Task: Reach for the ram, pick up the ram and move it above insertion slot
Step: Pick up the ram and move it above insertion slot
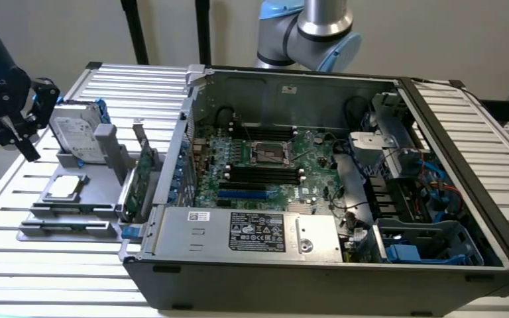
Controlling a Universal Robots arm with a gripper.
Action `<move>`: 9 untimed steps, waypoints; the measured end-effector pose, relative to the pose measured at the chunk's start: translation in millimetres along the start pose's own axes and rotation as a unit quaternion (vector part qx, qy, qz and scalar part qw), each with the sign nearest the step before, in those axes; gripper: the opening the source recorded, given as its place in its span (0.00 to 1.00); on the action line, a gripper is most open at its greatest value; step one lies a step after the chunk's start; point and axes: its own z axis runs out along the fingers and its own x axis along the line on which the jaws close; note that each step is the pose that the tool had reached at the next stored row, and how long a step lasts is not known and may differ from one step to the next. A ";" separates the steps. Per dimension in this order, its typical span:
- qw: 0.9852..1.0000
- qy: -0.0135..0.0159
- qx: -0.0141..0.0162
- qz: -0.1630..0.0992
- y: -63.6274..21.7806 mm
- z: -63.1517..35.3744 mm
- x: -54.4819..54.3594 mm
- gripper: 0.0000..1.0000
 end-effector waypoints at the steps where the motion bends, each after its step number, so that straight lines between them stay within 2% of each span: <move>1: 1.000 0.000 0.000 -0.009 0.0 0.2 0.0 0.11; 5: 0.999 0.002 0.000 -0.046 -0.1 0.8 0.0 0.11; 9: 0.997 0.003 0.000 -0.082 -0.1 1.6 0.0 0.11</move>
